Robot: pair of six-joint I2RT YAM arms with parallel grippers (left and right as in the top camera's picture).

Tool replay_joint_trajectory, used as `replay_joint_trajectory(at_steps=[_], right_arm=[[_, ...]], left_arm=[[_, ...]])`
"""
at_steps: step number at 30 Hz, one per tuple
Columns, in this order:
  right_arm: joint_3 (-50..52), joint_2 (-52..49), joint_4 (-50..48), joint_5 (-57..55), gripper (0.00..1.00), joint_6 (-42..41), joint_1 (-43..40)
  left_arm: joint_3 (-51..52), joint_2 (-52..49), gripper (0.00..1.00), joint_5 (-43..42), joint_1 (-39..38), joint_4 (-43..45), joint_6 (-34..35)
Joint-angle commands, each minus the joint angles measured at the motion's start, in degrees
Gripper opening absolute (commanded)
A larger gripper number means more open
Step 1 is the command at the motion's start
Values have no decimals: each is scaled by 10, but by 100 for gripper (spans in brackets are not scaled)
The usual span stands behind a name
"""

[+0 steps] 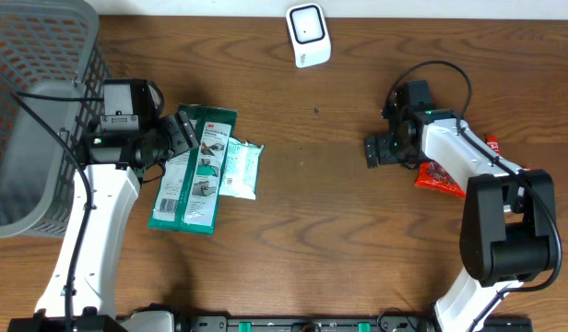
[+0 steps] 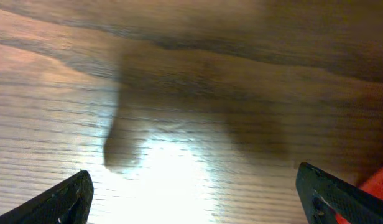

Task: Scan the item barcode
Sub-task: 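Open the right gripper and withdraw it left from the bag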

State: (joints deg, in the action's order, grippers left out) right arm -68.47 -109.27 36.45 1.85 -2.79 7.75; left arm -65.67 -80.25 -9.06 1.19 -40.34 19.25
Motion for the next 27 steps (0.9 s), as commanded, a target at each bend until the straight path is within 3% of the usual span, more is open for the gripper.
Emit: replay_joint_trajectory(at_steps=[1,4,5,12,13,15,17,18,27], right_arm=[[1,2,-12,53,99,-4,-5],[1,2,-23,104,99,-4,-5],[1,2,-25,125,99,-4,-5],[1,2,-29,177,99,-4,-5],[1,2,-29,177,99,-4,-5],[1,2,-29,177,99,-4,-5],[1,2,-29,178,99,-4,-5],[1,2,-31,178,99,-4,-5],[1,2,-35,192,99,-4,-1]], left_arm=[[-8,5,81,1,2,-1,-5],[-8,5,81,1,2,-1,-5],[-8,5,96,1,2,-1,-5],[-7,5,95,-38,1,20,-5],[-5,4,84,-49,-2,10,-5],[3,0,42,-51,-9,-4,-5],[17,-5,11,-51,-20,-8,-5],[23,-8,7,-51,-26,-8,-5],[55,-62,8,-3,-94,16,-6]])
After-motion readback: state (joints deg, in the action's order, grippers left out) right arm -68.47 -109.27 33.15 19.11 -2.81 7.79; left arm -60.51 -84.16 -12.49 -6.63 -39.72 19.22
